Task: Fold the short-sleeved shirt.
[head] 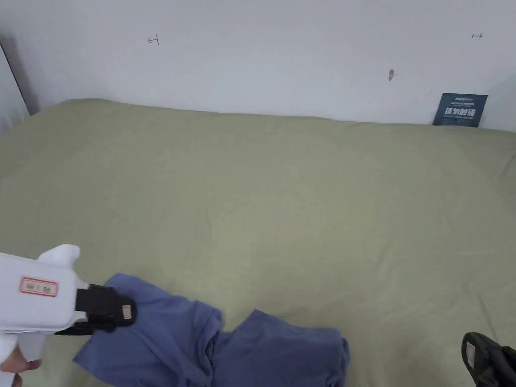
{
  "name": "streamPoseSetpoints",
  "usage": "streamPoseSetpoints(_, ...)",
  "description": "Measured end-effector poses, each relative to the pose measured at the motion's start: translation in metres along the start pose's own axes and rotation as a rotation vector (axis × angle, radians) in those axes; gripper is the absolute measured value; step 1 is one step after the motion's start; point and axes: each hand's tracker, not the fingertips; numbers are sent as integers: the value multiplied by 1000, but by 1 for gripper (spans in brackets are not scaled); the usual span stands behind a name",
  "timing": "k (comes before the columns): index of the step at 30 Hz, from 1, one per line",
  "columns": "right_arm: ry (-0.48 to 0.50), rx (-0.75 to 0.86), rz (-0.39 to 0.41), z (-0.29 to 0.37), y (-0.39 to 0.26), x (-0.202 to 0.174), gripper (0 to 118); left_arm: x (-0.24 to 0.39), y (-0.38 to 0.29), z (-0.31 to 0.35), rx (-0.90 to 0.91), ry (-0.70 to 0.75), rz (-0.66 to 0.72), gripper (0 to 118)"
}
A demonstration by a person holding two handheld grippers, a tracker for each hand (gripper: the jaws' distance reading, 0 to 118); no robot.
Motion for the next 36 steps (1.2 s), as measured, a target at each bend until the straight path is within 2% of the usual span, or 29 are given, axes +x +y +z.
streamPoseSetpoints(5, -69, 84, 24, 11, 10, 3, 0, 78, -9, -34, -56, 25, -155, 10)
streamPoseSetpoints(13, -114, 126, -2, 23, 16, 21, 0, 180, -41, -135, -168, 46, -330, 12)
streamPoseSetpoints(14, -123, 122, -8, 22, 13, 24, 0, 189, -46, -151, -179, 53, -363, 22)
streamPoseSetpoints(15, -129, 114, -15, 22, 12, 26, 0, 194, -50, -164, -169, 59, -367, 67)
streamPoseSetpoints(16, -132, 105, -23, 22, 11, 29, 0, 197, -53, -175, -158, 34, -378, 100)
streamPoseSetpoints(17, -134, 96, -32, 22, 9, 32, 0, 198, -56, -186, -166, -23, -373, 110)
streamPoseSetpoints(19, -143, 85, -35, 23, 6, 36, 0, 195, -58, -190, -132, -14, -349, 112)
streamPoseSetpoints(22, -153, 72, -35, 24, 1, 39, 0, 183, -56, -169, -93, -101, -293, 110)
streamPoseSetpoints(23, -151, 64, -40, 23, 0, 40, 0, 172, -55, -158, -69, -152, -278, 105)
streamPoseSetpoints(24, -146, 57, -50, 21, -3, 41, 0, 162, -53, -149, -61, -186, -258, 79)
streamPoseSetpoints(26, -134, 44, -72, 17, -6, 41, 0, 152, -52, -139, -64, -203, -219, 10)
streamPoseSetpoints(27, -126, 36, -80, 15, -8, 40, 0, 142, -53, -135, -50, -207, -203, 4)
streamPoseSetpoints(31, -109, 18, -82, 12, -12, 35, 0, 120, -58, -144, -115, -298, -158, 4)
streamPoseSetpoints(36, -95, -15, -98, 9, -16, 34, 0, 107, -70, -198, -218, -494, -60, 4)
